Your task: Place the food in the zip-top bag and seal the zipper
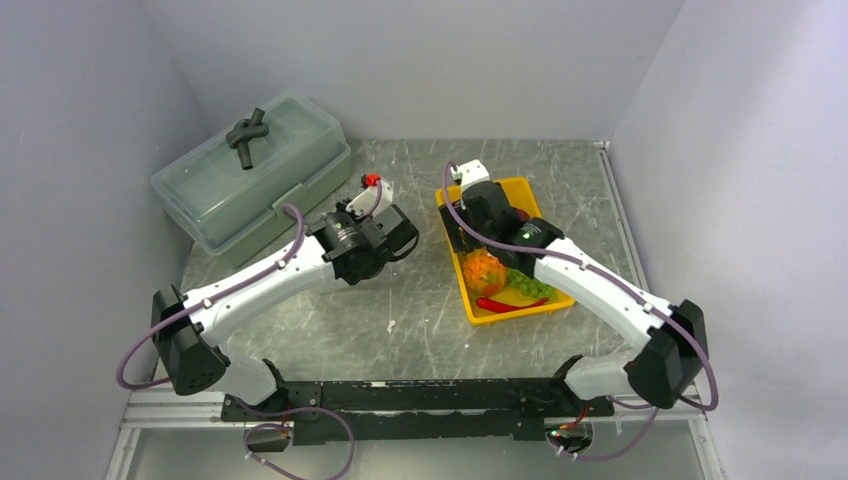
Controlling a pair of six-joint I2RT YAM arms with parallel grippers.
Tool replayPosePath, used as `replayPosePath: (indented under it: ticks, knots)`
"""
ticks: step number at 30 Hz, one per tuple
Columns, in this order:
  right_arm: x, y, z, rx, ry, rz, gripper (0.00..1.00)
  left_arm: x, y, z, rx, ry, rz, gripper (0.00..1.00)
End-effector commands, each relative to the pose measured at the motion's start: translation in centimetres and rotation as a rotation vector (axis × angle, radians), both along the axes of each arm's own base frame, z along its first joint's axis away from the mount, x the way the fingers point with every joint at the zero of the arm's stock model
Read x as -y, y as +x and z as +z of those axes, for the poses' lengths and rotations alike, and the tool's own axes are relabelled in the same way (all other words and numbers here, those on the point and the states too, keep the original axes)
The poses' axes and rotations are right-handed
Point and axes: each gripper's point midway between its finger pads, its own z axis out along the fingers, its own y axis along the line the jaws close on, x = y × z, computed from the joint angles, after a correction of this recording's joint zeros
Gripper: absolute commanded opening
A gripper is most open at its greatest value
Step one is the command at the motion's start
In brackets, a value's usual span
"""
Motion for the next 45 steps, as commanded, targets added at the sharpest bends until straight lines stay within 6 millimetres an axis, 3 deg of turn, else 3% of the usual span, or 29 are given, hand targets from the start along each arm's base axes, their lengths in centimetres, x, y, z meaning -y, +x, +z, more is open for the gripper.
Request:
replayPosePath:
  ticks: [1, 11, 25, 34, 39, 45]
  knots:
    - [1.3, 1.6, -1.2, -0.067, 0.001, -0.120, 0.82, -0.1, -1.4, -1.0, -0.014, -0.033, 0.007, 0.00]
    - [2.0, 4.0, -5.1, -0.184, 0.030, -0.200, 0.84, 1.3, -2.4, -1.6, -0.030, -0.161, -0.091, 0.00]
    - [1.3, 8.2, -8.8, -0.278, -0.028, -0.236, 0.78, 0.5, -3.1, -0.8, -0.010, -0.205, -0.108, 0.00]
    - [1.8, 9.4, -11.6, -0.336, -0.101, -0.245, 0.73, 0.4, -3.2, -0.6, -0.006, -0.215, -0.122, 0.00]
    - [2.1, 8.9, -13.7, -0.387, -0.141, -0.235, 0.67, 0.4, -3.2, -0.7, -0.009, -0.209, -0.123, 0.00]
    - [2.1, 8.0, -15.3, -0.436, -0.157, -0.214, 0.48, 0.3, -3.2, -0.7, -0.009, -0.206, -0.123, 0.00]
